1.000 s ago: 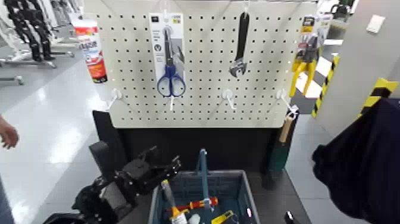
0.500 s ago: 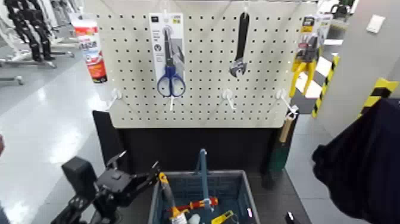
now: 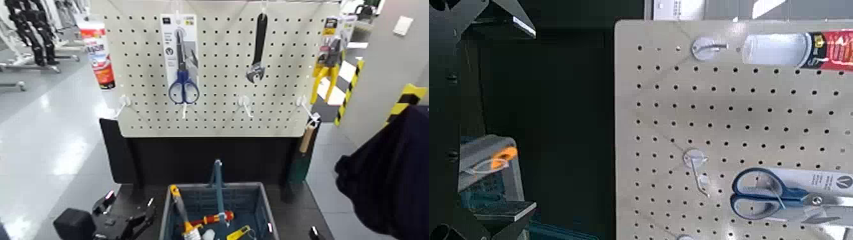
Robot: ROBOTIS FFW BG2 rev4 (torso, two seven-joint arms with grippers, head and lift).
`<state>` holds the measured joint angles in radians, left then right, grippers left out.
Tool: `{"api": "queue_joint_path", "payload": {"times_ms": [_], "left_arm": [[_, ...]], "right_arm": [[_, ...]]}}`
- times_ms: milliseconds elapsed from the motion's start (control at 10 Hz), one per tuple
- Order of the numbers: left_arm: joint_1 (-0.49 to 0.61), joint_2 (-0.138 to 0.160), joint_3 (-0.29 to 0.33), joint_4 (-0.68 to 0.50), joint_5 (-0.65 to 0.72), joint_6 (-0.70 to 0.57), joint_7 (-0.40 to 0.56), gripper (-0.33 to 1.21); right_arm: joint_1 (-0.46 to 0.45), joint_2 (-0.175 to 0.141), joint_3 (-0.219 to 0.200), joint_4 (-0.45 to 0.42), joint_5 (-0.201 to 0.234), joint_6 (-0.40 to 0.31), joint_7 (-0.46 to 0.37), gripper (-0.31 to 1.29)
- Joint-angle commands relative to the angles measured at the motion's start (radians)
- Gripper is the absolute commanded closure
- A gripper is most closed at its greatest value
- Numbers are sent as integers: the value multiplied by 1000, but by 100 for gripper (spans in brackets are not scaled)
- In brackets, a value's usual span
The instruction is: Put the yellow paint brush into the crate.
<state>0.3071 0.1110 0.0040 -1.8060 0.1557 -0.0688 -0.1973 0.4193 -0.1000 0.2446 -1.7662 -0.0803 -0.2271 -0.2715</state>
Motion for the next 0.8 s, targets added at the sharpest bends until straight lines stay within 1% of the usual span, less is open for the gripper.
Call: {"api": "queue_joint_path", "payload": {"times_ms": [100, 300, 400, 600, 800], "left_arm": [[46, -11, -10, -13, -31, -12, 22, 11], [81, -10, -27, -29, -41, -16, 58, 11], [96, -10, -22, -41, -65, -14, 61, 11], [112, -5, -35, -50, -87, -32, 110, 11], [112, -4, -38, -52, -100, -37, 116, 11]], "right_arm": [[7, 2, -7, -12, 36, -6, -6, 14], [10, 2, -8, -21, 51, -6, -9, 14], [10, 0, -8, -22, 57, -6, -11, 14], [10, -1, -8, -24, 60, 0, -14, 14], [9, -7, -7, -29, 63, 8, -18, 14]]}}
